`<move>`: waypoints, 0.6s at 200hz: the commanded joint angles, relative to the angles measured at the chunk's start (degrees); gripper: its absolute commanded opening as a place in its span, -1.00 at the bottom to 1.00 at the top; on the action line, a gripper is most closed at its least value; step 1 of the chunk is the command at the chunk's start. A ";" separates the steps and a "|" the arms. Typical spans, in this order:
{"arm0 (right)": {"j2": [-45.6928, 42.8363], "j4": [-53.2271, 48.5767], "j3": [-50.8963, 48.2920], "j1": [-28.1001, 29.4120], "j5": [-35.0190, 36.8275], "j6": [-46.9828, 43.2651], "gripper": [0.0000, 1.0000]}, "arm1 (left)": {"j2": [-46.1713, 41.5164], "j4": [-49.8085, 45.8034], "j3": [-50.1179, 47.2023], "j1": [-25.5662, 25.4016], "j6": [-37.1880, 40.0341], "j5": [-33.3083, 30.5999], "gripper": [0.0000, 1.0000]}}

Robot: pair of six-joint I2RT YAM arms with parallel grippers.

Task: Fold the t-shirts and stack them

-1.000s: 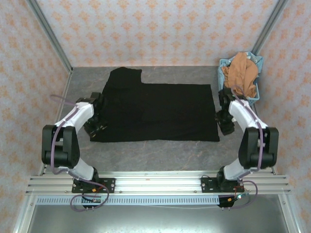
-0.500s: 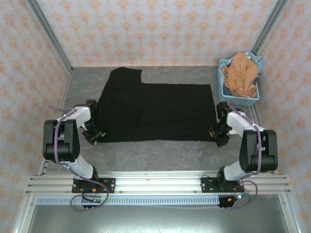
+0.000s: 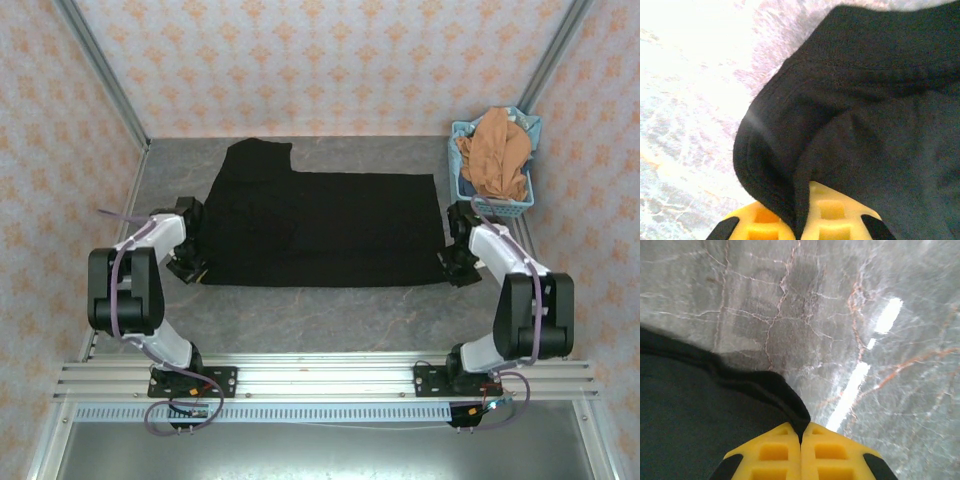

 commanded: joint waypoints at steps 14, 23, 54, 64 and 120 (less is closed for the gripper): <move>-3.29 -7.77 -3.03 -0.15 6.71 0.52 -1.00 | -4.43 -3.44 -4.43 0.35 -0.97 -6.81 -1.00; -3.07 -7.14 -5.08 -0.15 5.89 1.17 -1.00 | -4.16 -2.84 -6.01 0.34 -1.29 -6.51 -1.00; -0.74 -3.45 -9.71 -0.13 3.09 3.30 -1.00 | -2.22 -0.78 -8.97 0.34 -1.74 -5.32 -1.00; 0.23 -3.08 -9.82 -0.15 2.68 3.40 -1.00 | -1.84 -0.49 -8.98 0.23 -1.52 -5.07 -1.00; -5.70 -7.89 -4.74 0.54 5.57 2.43 -0.05 | -9.04 -7.48 -2.14 -2.47 -2.52 -9.05 0.06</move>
